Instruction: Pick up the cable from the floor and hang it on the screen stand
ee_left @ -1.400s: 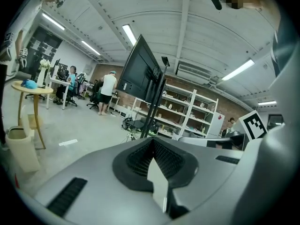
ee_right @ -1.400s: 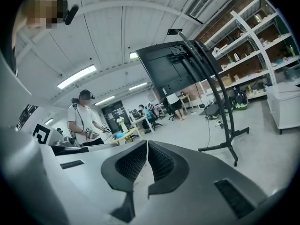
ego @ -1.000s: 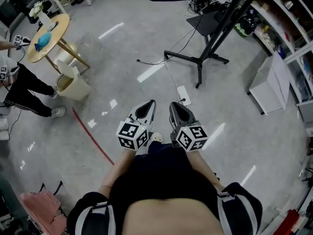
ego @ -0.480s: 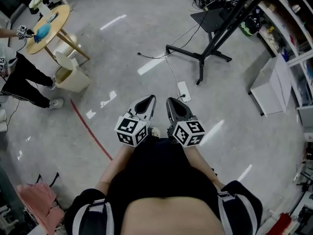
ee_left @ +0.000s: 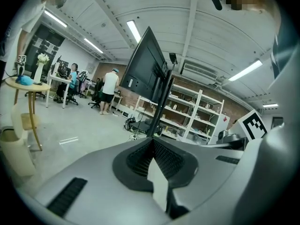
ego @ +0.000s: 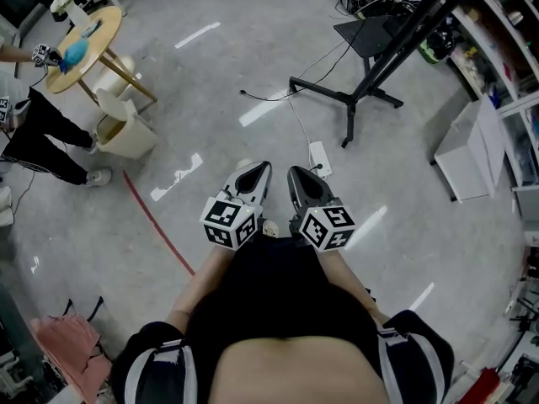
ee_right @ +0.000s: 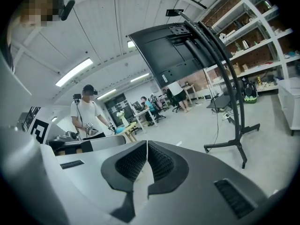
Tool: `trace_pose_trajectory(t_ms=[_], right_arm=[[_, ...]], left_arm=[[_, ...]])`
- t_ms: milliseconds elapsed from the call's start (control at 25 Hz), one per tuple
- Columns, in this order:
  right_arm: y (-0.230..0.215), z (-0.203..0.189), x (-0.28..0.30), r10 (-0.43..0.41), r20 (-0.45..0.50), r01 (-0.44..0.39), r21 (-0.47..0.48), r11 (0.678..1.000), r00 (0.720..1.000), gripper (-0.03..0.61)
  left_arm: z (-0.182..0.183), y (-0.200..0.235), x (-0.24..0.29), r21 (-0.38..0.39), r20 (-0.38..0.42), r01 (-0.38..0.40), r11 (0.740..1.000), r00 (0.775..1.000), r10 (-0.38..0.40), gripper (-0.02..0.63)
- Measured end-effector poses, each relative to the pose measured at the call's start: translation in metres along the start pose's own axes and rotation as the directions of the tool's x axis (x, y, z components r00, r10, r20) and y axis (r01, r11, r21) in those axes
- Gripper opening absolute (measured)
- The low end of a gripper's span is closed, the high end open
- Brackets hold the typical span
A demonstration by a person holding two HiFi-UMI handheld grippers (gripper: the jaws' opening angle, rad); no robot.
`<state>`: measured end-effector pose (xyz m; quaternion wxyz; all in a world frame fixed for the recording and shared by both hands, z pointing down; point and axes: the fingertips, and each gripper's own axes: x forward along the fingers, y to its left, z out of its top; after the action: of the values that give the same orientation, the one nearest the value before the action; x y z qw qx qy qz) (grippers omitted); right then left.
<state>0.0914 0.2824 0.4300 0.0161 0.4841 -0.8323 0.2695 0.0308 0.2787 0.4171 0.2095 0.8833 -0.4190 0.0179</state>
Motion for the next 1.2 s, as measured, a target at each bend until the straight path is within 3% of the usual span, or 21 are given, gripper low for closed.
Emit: trace_pose_trajectory(t_ms=[400, 1200], right_arm=[[-0.012, 0.015, 0.058, 0.008, -0.022, -0.008, 0.002, 1.0, 1.0, 0.026], [-0.04, 0.118, 0.228, -0.037, 0.026, 0.037, -0.022, 0.999, 0.999, 0.026]], left_arm=[[0.017, 0.046, 0.038, -0.015, -0.006, -0.003, 1.0, 1.0, 0.003, 0.006], [0.118, 0.182, 0.149, -0.007, 0.002, 0.058, 0.998, 0.998, -0.057, 0.006]])
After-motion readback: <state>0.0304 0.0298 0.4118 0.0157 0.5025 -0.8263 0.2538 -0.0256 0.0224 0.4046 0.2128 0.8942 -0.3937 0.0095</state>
